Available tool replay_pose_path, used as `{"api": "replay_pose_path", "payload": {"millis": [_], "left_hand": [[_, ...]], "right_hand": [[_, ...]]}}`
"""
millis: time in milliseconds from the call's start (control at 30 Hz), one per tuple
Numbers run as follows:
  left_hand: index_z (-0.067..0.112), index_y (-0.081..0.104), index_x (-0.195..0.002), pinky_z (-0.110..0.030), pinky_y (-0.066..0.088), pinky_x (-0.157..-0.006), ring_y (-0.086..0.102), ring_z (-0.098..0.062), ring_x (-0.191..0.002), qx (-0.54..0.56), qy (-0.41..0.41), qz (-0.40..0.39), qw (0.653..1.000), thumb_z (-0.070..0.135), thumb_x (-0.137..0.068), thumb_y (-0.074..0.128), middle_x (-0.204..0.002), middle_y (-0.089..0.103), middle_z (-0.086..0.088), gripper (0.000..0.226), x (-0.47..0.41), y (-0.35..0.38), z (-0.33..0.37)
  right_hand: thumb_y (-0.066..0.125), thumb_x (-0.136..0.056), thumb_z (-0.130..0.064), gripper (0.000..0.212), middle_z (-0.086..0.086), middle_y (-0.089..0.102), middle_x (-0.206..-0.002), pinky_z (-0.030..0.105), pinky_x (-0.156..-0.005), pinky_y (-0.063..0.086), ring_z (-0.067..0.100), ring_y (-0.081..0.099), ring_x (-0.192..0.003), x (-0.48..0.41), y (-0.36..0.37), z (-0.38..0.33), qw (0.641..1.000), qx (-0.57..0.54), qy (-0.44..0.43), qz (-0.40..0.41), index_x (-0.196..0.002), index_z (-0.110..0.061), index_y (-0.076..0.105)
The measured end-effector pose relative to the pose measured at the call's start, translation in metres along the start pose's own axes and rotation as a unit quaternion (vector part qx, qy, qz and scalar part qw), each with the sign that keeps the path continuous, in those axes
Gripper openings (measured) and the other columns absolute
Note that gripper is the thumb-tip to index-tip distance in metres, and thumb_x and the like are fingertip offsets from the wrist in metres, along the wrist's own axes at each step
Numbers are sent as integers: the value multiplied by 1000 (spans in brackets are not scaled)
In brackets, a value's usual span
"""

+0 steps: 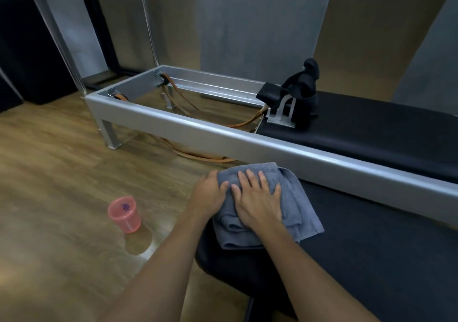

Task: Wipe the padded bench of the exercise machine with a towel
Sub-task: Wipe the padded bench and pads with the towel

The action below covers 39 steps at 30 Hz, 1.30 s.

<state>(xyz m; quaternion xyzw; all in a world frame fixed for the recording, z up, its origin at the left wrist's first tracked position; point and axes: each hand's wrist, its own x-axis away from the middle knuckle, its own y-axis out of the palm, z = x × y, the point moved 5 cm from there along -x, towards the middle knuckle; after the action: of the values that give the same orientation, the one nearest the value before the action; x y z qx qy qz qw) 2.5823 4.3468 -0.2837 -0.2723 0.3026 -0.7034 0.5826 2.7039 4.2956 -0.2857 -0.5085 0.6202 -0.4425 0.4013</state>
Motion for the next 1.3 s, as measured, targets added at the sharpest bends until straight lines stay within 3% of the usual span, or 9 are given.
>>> {"api": "replay_pose_path", "payload": {"millis": [200,300,400,600,767,900,967,1133,1300], "left_hand": [[8,33,-148,-41,38,-109,44,-32,-132,217,-125,-6,968,25,-90,66,-147,44,-16,69,-25,6,-9],[5,58,-119,-45,55,-90,63,-30,-104,318,-151,36,935,8,-81,67,-120,64,-18,38,-26,6,-1],[2,65,-105,-33,55,-74,66,-28,-92,322,-142,77,933,8,-78,64,-105,69,-17,28,-20,-3,23],[13,61,-99,-52,53,-87,60,-33,-99,465,-4,105,879,7,-77,51,-102,61,-12,25,-8,-52,104],[14,62,-71,-22,46,-56,57,-12,-61,493,149,158,843,21,-81,38,-65,61,0,26,36,-66,99],[24,63,-67,-19,43,-52,55,-3,-52,306,94,138,937,24,-86,45,-60,63,3,27,60,-13,50],[29,62,-78,-12,41,-66,55,4,-70,156,131,134,970,19,-90,51,-79,64,10,19,55,9,55],[15,42,-142,-37,18,-120,31,-18,-142,-181,266,27,946,26,-101,36,-150,42,-5,42,25,70,90],[11,20,-153,-39,1,-120,9,-19,-150,-254,223,-17,941,28,-104,27,-162,18,-7,53,-5,75,59]], "right_hand": [[42,-96,-47,60,-1,22,-159,59,-104,20,26,18,-143,-39,-30,53,999,-1,53,4,-150,-34,20],[53,-90,-54,74,8,31,-153,59,-104,23,32,30,-137,-50,-40,72,991,-31,110,-70,-150,-24,21],[58,-93,-36,48,11,44,-137,51,-99,35,32,46,-123,-47,-52,68,992,-58,109,-34,-134,-17,44],[64,-83,-18,29,5,49,-108,40,-89,45,27,54,-100,-28,-152,63,955,-194,30,224,-112,-17,58],[69,-62,-20,39,-9,43,-91,33,-73,25,18,49,-85,60,-177,62,965,-51,-52,253,-94,-27,48],[48,-64,-40,15,-19,50,-79,32,-72,33,4,52,-79,119,-104,85,999,15,-30,9,-77,-35,51],[44,-78,-41,17,-22,57,-92,30,-79,38,1,52,-84,101,-93,84,996,-70,-19,44,-88,-39,57],[25,-102,-36,46,1,25,-158,51,-117,8,21,17,-145,20,-40,74,997,9,69,17,-146,-26,33],[16,-101,-41,54,1,11,-162,60,-114,-7,30,2,-148,-6,-10,70,999,9,53,-2,-153,-25,15]]}}
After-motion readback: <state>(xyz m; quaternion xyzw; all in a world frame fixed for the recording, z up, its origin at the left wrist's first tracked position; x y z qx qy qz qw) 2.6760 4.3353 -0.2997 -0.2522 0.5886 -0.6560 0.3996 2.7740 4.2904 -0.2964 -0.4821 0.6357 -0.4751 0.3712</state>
